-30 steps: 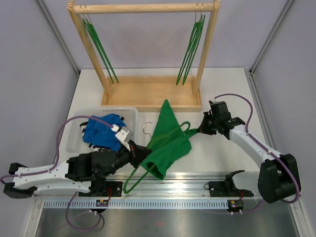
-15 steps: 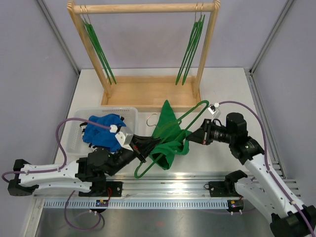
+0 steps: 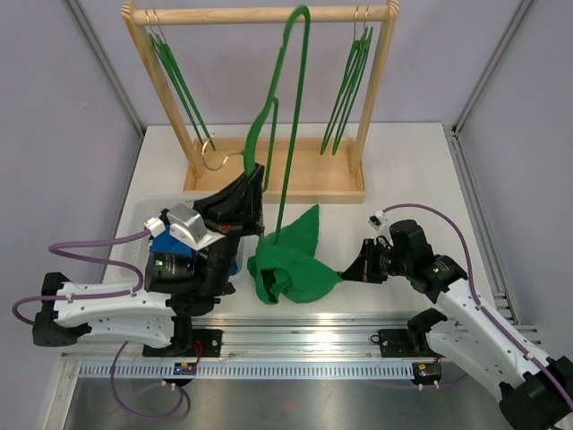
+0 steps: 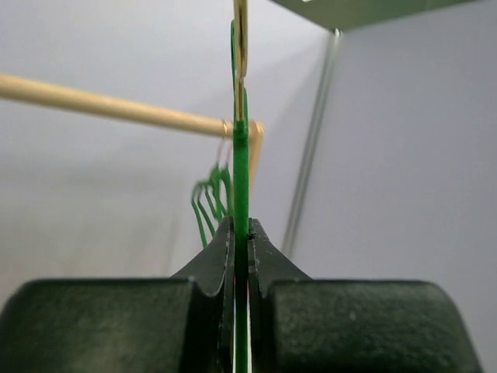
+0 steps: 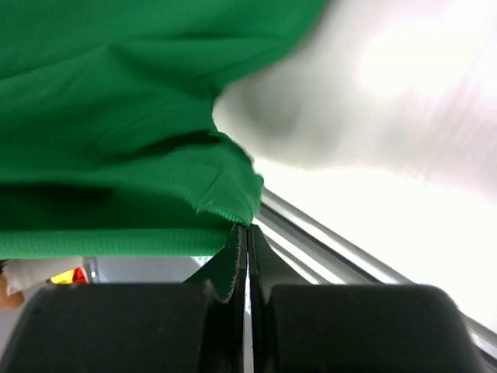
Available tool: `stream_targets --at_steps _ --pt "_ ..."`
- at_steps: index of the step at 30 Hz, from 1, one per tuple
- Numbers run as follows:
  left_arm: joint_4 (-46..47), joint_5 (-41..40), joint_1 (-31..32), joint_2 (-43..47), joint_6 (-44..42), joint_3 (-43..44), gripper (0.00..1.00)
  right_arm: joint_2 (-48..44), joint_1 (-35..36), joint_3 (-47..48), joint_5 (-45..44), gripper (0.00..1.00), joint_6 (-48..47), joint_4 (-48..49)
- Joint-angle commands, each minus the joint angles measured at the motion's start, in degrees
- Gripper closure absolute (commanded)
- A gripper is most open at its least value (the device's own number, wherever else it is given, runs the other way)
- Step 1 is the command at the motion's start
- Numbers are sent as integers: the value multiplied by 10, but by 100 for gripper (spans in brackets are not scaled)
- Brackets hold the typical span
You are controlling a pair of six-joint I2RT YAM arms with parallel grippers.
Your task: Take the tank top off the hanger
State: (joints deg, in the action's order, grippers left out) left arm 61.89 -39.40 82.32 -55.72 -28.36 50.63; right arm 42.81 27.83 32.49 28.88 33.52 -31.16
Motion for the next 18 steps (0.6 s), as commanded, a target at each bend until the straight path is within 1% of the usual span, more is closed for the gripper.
stream_targets --at_steps 1,2,3,5,6,8,9,10,11,12,13,14,15,16,17,18 --pt "211 4 -13 -25 -113 74 100 22 9 -21 -59 100 12 19" --pt "199 -8 -16 -29 -121 89 100 26 9 -24 -67 100 15 21" --pt "129 -19 -25 -28 -107 130 100 28 8 -26 -73 100 16 22" --pt "22 -31 -35 -18 -66 161 100 23 8 -21 -87 100 25 18" --pt "-63 -31 -36 -11 -30 166 100 10 8 -16 -101 100 27 16" --pt "-114 -47 -36 7 -1 163 100 -10 8 -2 -98 100 32 24" --pt "-167 -83 -36 11 27 164 100 -26 8 15 -102 100 33 26" --pt "-203 -101 -36 18 47 166 100 -32 9 25 -101 100 33 25" --pt "-283 -123 -36 21 65 168 100 -37 8 34 -98 100 28 24" --pt "-333 -130 -36 25 114 171 100 -37 8 58 -82 100 23 24" --pt "-391 -132 -36 25 144 178 100 -33 8 72 -73 100 17 15" --pt "-498 -151 -36 19 172 204 100 -28 8 87 -64 100 2 8" --pt "-545 -156 -36 15 222 216 100 -20 9 126 -72 100 -7 -6" --pt "-590 -164 -36 9 246 228 100 -17 9 147 -87 100 -19 -47" --pt "-665 -187 -36 -8 280 254 100 -15 9 165 -127 100 -38 -66" --pt "-699 -197 -36 -16 308 265 100 -8 9 203 -145 100 -46 -84"
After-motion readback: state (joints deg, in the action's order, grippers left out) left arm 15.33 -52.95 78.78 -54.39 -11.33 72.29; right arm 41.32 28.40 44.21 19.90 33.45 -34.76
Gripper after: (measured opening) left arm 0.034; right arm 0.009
